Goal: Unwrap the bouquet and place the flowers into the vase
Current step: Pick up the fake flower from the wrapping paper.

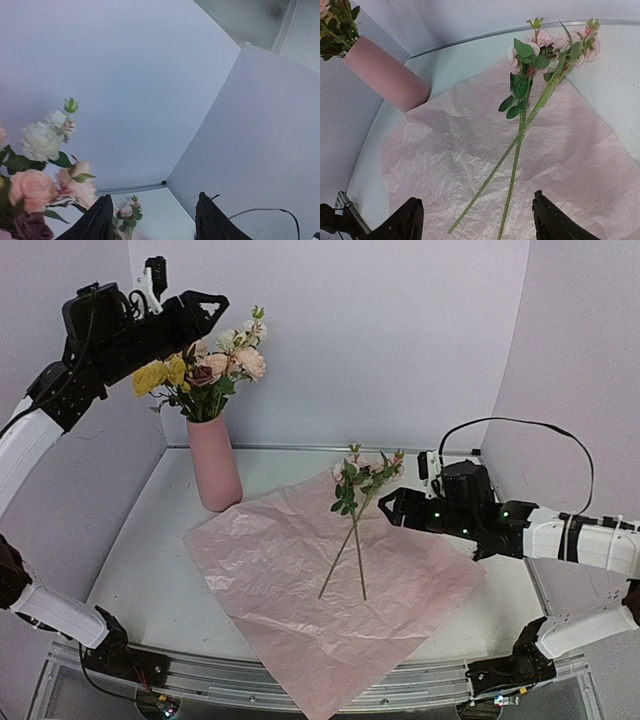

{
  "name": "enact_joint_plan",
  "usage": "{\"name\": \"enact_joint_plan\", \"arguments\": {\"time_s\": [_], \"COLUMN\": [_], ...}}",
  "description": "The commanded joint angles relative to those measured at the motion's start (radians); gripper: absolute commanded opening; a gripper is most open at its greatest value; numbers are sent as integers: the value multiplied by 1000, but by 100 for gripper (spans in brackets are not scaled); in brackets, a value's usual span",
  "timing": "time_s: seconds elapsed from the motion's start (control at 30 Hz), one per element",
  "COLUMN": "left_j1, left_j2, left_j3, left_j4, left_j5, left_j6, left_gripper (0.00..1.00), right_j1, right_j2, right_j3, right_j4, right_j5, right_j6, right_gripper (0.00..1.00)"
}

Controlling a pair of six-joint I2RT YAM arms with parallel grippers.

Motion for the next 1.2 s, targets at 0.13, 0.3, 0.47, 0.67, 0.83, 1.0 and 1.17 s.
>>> {"name": "enact_joint_plan", "arguments": {"time_s": [0.13, 0.3, 0.47, 0.67, 0.83, 1.0, 1.17], "left_j1": [-197, -238, -257, -258, -259, -258, -258], "left_j2": [92, 90, 65, 6, -67, -139, -207], "left_j3": [5, -61, -152, -326, -466, -570, -652], "left_j4": [-1, -1, -1, 0, 0, 0, -1], "left_j5": [-49, -62, -51, -26, -53, -88, -163], "left_j6": [63, 85, 75, 34, -13, -34, -58], "left_gripper": [59, 60, 61, 68, 71, 75, 90], "right_j1": [5, 6, 8, 8, 8, 8, 8], "right_j2": [166, 279, 423, 584, 663, 732, 792], "right_j3": [91, 123, 196, 318, 381, 420, 461], "right_j4": [-38, -40, -58, -90, -98, -108, -118], "right_j5": [-15, -36, -43, -62, -44, -26, -10], "right_j6": [188, 299, 426, 497, 523, 561, 604], "right_gripper": [59, 50, 37, 37, 37, 35, 33]}}
